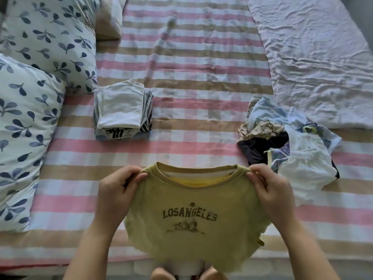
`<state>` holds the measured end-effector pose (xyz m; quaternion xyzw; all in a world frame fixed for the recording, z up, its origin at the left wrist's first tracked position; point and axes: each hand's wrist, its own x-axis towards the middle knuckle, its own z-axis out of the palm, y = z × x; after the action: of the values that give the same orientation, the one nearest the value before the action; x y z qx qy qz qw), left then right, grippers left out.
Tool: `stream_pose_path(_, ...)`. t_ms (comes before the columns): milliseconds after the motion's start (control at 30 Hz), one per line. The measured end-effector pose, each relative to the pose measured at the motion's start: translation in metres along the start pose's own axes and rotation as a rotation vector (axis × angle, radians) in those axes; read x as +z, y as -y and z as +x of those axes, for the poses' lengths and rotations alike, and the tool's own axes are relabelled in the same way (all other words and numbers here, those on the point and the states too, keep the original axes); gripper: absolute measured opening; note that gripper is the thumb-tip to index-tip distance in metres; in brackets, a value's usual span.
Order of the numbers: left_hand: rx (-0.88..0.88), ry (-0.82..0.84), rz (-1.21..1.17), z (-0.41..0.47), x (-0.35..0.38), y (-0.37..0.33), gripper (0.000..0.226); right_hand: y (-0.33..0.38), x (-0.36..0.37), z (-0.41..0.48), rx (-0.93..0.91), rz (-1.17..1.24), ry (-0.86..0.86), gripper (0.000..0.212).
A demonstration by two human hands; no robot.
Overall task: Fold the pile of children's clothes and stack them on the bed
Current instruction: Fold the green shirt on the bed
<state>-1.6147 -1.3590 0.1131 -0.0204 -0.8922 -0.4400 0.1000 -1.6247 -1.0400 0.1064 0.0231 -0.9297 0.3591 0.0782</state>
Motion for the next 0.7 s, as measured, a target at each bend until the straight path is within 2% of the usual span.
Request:
stream_pose_path(67, -0.027, 0.034, 0.018, 0.000, 0.023, 0.032, 0.008, -0.023, 0.029, 0.004, 0.029, -0.039, 0.042, 0.008)
stream_pose_path(167, -0.061, 0.052, 0.038, 0.003, 0.056, 0.077, 0.027, -0.057, 0.069, 0.014, 0.067, -0.092, 0.084, 0.020)
stream_pose_path(333, -0.054, 0.035, 0.114, 0.039, 0.108, 0.148, 0.042, -0.104, 0.135, 0.055, 0.072, -0.163, 0.061, 0.019)
stream_pose_path(567, -0.015, 0.075, 0.291, 0.124, 0.168, 0.233, 0.036, -0.162, 0.211, 0.136, 0.063, -0.228, 0.072, 0.027)
stream_pose_path(700, -0.066, 0.080, 0.369, 0.171, 0.197, 0.265, 0.023, -0.196, 0.251, 0.185, 0.060, -0.293, 0.118, 0.028)
